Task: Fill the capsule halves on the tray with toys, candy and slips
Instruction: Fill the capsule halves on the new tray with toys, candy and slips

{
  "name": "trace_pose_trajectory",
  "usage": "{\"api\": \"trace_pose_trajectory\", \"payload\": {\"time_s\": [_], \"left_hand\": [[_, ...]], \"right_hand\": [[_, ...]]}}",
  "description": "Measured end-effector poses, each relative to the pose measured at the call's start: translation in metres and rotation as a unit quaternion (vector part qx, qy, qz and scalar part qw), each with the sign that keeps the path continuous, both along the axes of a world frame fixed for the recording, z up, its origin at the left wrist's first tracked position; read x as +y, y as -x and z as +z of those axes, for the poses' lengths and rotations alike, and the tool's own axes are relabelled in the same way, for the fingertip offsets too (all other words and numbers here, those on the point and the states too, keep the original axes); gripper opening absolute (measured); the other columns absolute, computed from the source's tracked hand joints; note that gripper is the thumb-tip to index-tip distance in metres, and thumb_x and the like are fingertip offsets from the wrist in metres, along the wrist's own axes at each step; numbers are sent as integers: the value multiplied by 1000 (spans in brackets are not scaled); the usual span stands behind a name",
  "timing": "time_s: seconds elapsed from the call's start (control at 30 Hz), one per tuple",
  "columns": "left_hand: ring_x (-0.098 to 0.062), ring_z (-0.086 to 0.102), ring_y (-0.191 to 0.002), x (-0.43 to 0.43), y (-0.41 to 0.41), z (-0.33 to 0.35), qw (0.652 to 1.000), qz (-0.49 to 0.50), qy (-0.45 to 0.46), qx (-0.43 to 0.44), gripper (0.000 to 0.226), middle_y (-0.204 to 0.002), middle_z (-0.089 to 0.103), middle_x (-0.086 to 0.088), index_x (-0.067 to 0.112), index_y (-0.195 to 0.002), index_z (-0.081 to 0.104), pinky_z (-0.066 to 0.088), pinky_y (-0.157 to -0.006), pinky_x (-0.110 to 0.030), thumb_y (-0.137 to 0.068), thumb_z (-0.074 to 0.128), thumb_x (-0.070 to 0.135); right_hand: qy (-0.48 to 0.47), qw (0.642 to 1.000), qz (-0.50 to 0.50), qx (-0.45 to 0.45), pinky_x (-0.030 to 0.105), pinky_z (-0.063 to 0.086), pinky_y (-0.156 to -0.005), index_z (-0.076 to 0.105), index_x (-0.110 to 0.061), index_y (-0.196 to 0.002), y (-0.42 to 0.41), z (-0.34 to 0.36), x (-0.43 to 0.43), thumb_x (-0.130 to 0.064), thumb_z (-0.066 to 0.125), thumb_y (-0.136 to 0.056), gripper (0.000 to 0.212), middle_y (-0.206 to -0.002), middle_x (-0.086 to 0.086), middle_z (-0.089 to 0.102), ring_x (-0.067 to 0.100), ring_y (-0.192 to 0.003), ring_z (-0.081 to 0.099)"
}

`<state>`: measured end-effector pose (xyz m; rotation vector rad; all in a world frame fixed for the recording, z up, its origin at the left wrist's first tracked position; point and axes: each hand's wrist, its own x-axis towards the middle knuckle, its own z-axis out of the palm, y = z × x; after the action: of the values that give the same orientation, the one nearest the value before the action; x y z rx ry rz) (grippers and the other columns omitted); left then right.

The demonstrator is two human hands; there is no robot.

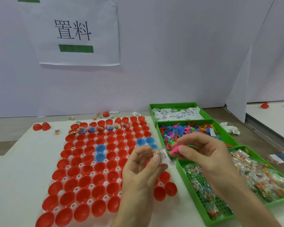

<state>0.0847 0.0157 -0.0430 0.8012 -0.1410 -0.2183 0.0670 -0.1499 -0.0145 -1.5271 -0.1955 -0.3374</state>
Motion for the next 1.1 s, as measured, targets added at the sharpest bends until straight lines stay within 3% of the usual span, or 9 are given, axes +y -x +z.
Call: {"api": "trace_pose_trajectory", "payload": {"time_s": [0.2, 0.33, 0.43, 0.73, 0.93, 1.1], "left_hand": [[-25, 68, -85, -4, 4, -5, 993, 55, -91, -57, 24, -86, 70, -6, 19, -91, 72, 57, -74, -30, -68, 80, 19], [-24, 68, -84, -4, 4, -5, 989, 86, -106, -57, 27, -84, 70, -4, 20, -90, 74, 58, -76, -31, -65, 82, 23], [-24, 70, -83, -5, 4, -3, 988, 98, -106, -57, 19, -85, 71, -7, 16, -86, 74, 59, -74, -30, -67, 77, 19], [-17, 72, -74, -7, 10, -2, 967, 164, -167, -101, 12, -78, 72, -8, 8, -81, 68, 59, -67, -25, -77, 75, -1], [-15, 66, -68, -4, 9, -2, 946, 209, -216, -124, 18, -74, 69, -4, 22, -78, 68, 56, -64, -22, -74, 80, 9], [-12, 64, -67, -2, 7, -4, 947, 209, -216, -114, 19, -72, 67, -2, 22, -79, 69, 54, -63, -21, -74, 80, 8]], "right_hand": [[11, 999, -33, -12, 23, 57, -73, 79, -13, -87, 3, -4, 14, -16, 77, -73, 14, -87, 11, 77, 23, -84, 75], [7, 1000, -15, 2, 22, 57, -75, 79, -11, -89, 5, -2, 19, -16, 73, -80, 11, -89, 10, 78, 23, -85, 74], [22, 1000, 10, 12, 23, 57, -76, 79, -15, -91, 7, 0, 21, -20, 80, -77, 15, -93, 9, 78, 23, -89, 75], [94, 995, -29, -4, 25, 59, -76, 77, -28, -96, 6, -5, 18, -3, 81, -79, 30, -91, 5, 77, 20, -86, 74], [134, 990, -49, -4, 20, 57, -74, 77, -38, -96, 7, -3, 21, -8, 81, -79, 35, -86, -4, 77, 12, -83, 74], [119, 993, -24, 11, 19, 57, -72, 78, -33, -96, 8, -2, 25, -8, 83, -75, 33, -83, -2, 77, 13, -78, 74]]}}
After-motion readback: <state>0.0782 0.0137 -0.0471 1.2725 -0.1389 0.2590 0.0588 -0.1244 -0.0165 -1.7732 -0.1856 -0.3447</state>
